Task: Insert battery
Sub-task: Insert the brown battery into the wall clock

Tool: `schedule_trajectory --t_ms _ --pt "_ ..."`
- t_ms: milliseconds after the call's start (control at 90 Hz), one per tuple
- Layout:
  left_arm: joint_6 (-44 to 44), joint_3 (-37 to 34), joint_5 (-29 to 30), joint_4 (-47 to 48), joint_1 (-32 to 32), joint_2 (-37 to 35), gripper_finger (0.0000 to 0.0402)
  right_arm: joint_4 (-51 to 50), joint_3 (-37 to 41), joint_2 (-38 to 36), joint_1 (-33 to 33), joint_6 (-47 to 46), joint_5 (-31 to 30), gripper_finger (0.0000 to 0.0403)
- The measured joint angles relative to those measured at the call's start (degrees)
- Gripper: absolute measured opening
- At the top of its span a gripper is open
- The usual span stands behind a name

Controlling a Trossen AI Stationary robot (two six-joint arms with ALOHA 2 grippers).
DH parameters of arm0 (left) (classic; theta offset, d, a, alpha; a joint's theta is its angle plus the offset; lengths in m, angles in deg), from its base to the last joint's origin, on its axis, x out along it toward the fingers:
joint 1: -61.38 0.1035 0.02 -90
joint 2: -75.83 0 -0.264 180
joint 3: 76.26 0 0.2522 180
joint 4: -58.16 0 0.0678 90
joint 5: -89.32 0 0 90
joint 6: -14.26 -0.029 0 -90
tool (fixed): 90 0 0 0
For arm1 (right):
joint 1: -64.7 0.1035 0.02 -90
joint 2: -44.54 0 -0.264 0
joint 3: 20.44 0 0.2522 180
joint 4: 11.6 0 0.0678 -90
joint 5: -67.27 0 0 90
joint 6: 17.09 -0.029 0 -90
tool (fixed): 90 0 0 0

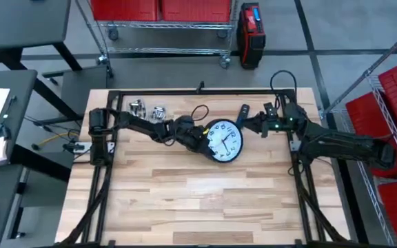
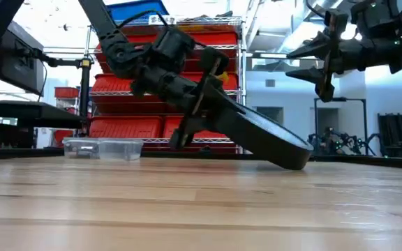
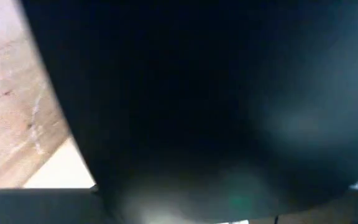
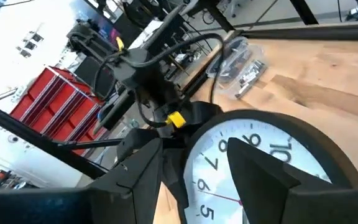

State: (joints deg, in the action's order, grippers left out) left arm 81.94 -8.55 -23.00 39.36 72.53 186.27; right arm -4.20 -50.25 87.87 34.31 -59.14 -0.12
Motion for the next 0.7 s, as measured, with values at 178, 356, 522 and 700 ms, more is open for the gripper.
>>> schedule_trajectory --t_ms 178,356,522,700 --pt "2.54 -0.03 3.9 0.59 -0.54 0.13 0.0164 0.02 0.02 0.02 0.0 -4.25 0.04 0.0171" --pt "2.73 -0.26 4.41 2.98 -0.47 0.47 0.0244 -0.22 0.03 0.04 0.02 -6.62 0.04 0.0171" --pt "2.43 -0.32 3.88 4.98 -0.5 0.52 0.0267 -0.83 0.04 0.04 0.02 -7.21 0.07 0.0171" --pt "4.28 -0.3 1.56 5.81 -0.48 0.49 0.027 -1.26 0.04 0.1 0.02 -12.47 0.07 0.0171"
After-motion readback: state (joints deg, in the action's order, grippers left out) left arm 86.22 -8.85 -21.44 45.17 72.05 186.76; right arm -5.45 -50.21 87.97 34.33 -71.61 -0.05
